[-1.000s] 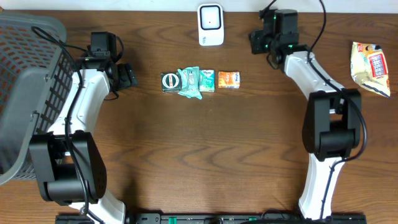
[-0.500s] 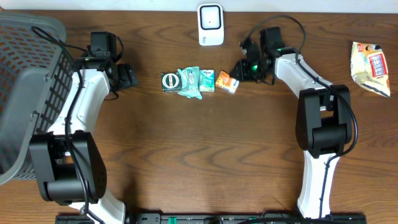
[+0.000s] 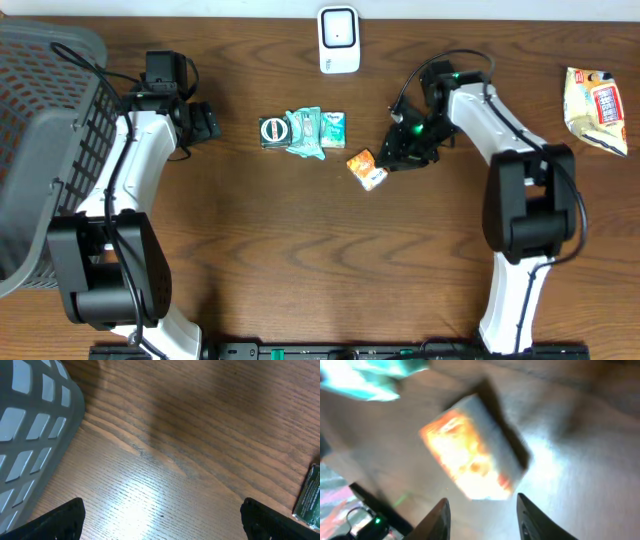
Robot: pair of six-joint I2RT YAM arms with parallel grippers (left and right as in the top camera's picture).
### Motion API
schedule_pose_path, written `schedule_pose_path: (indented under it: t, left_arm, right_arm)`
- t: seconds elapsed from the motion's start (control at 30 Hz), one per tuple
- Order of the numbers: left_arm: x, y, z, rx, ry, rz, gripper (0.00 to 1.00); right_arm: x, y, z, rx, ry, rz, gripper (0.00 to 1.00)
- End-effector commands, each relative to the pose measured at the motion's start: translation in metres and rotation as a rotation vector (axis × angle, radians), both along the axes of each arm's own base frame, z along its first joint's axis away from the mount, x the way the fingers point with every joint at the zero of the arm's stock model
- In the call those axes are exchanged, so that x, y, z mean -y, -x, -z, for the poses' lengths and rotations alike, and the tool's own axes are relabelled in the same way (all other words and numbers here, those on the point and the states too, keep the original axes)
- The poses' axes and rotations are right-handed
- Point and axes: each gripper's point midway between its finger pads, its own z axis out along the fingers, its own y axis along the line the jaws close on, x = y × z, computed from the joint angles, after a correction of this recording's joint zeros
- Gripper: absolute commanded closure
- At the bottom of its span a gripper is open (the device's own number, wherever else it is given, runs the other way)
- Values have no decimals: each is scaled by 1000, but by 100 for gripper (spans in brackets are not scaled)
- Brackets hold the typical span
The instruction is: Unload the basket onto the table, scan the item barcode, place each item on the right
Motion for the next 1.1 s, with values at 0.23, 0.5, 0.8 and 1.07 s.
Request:
schedule_pose_path:
  t: [0.23, 0.5, 0.8, 1.07]
  left_arm:
    - [-1, 2, 2, -9, -9, 10, 2]
    - [-1, 2, 2, -9, -9, 10, 3]
    - [-1, 2, 2, -9, -9, 10, 3]
    - [-1, 2, 2, -9, -9, 10, 2]
  right_arm:
    - [16, -24, -43, 238, 119, -17, 45]
    - [-16, -10, -40, 240, 109, -99, 11]
    - [-35, -1, -40, 243, 103, -150, 1]
    - [-28, -8, -37, 273, 159, -149, 1]
